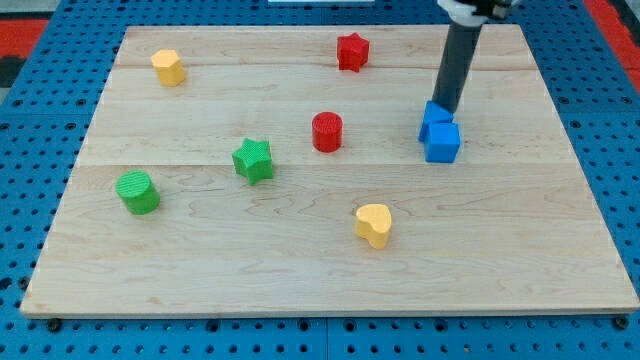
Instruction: Move the blue blocks towards the bottom right
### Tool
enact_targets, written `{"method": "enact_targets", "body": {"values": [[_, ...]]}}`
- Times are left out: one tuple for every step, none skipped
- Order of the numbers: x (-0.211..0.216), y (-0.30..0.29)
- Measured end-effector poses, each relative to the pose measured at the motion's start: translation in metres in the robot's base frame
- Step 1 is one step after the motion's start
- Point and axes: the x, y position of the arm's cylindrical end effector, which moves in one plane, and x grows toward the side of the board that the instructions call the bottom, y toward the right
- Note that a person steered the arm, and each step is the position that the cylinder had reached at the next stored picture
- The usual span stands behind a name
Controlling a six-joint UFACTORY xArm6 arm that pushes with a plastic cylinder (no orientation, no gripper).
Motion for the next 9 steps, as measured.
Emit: {"method": "enact_targets", "body": {"values": [[0.039, -0.007], [0.015, -0.025], [-0.001, -0.027], [-0.028, -0.049], [-0.029, -0.056], [0.002, -0.071], [0.006, -0.086], [0.023, -0.025], [0.046, -0.003]]}}
